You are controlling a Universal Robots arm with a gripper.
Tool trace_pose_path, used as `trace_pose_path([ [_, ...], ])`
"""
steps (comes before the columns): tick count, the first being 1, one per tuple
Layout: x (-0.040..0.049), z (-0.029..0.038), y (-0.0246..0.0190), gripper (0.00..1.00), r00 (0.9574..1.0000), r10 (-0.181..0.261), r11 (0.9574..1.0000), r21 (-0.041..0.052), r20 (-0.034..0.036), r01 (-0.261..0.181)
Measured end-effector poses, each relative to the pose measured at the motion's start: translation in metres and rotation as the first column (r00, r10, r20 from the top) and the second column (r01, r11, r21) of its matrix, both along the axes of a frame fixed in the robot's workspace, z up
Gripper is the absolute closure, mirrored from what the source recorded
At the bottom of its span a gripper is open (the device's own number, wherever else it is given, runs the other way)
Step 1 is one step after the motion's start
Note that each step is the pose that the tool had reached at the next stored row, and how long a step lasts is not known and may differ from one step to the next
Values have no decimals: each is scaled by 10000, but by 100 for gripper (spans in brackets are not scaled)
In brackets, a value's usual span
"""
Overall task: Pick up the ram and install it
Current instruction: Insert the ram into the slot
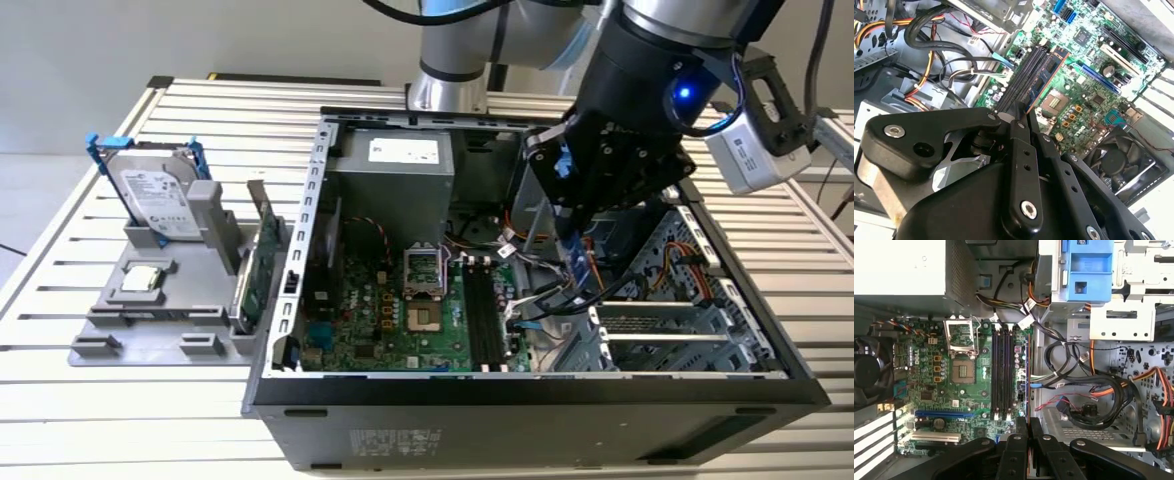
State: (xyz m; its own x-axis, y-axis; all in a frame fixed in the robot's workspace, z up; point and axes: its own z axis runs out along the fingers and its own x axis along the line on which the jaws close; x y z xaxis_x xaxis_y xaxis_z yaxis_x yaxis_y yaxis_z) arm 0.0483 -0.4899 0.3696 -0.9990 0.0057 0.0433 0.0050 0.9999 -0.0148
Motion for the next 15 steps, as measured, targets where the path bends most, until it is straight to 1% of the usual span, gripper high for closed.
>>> trace_pose_path([
  [5, 0, -28, 0, 100, 10000, 0, 10000, -26, 0, 0],
  [15, 0, -78, 0, 100, 10000, 0, 9999, -114, 0, 0],
])
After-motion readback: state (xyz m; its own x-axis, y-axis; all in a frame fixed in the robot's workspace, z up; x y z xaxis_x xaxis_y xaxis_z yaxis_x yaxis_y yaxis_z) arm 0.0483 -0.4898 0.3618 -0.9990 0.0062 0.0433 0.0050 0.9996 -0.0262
